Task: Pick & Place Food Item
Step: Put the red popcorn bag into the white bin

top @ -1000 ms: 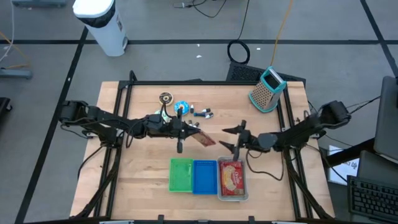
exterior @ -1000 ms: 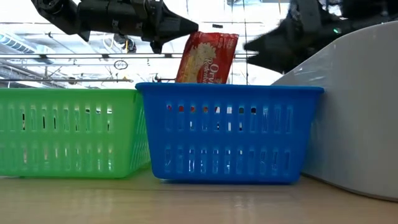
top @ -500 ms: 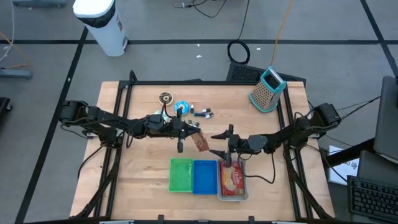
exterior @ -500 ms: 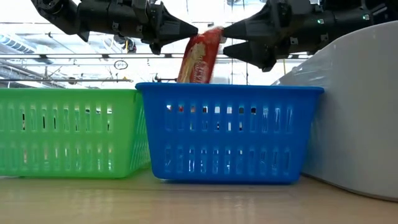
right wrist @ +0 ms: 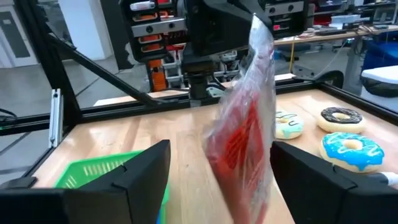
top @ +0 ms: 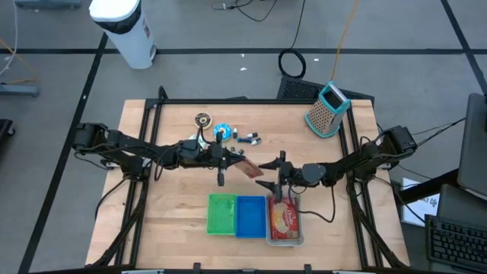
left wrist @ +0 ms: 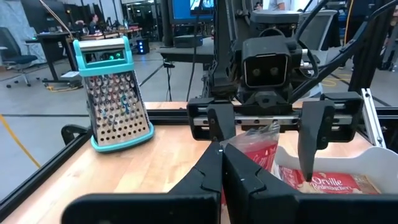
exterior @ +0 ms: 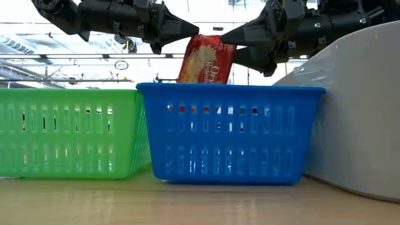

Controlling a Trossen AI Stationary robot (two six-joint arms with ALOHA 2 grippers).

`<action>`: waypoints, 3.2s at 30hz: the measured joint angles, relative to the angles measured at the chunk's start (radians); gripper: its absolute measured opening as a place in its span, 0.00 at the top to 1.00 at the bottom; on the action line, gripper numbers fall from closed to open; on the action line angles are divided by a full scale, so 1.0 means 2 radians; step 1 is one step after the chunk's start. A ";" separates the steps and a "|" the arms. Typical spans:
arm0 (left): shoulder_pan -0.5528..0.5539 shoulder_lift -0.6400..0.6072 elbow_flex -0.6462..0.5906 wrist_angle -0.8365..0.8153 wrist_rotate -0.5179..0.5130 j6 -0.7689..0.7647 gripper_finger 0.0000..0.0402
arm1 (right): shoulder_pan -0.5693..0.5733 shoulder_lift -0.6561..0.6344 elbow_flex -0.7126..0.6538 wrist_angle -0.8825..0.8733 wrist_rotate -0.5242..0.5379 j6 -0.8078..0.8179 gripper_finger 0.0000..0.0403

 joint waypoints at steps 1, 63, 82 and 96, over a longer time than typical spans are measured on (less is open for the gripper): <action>0.000 0.000 0.000 0.000 0.000 0.000 1.00 | -0.001 0.000 0.000 0.000 0.001 0.000 0.36; -0.015 -0.129 0.000 -0.117 0.005 -0.177 0.43 | 0.198 -0.256 0.000 -0.220 0.037 0.021 0.98; -0.015 -0.129 0.000 -0.116 0.005 -0.181 0.43 | 0.275 -0.266 0.000 -0.395 0.039 0.203 0.98; -0.015 -0.129 0.000 -0.116 0.005 -0.182 0.43 | 0.275 -0.207 0.000 -0.392 0.051 0.253 0.98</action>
